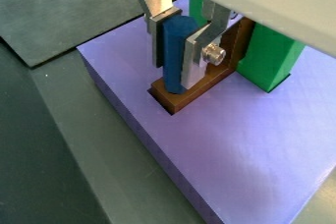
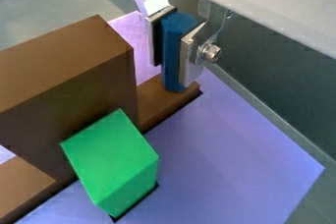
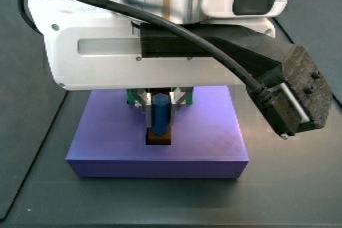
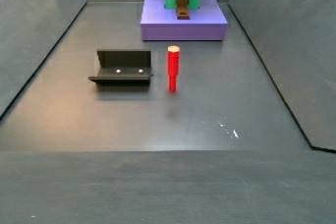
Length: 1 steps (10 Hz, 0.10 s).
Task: Pick up the blue object. Move up. Move to above the board. Insert the blue object.
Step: Insert the blue object.
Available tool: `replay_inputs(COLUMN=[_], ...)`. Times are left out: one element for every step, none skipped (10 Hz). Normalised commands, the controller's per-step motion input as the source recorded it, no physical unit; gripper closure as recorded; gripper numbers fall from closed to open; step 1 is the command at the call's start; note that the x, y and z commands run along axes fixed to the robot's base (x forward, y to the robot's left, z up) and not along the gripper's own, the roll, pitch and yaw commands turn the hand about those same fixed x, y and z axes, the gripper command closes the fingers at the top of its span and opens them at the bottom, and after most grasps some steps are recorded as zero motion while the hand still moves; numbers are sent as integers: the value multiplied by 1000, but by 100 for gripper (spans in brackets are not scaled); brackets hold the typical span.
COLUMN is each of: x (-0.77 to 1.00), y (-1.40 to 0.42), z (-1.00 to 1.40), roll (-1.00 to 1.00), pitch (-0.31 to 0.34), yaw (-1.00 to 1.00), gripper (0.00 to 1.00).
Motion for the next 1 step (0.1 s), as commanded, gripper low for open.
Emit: replay_inputs(x=[-391], y=[-343], z=[-60], roll=[137], pitch=[-146], yaw=[0], gripper=[100])
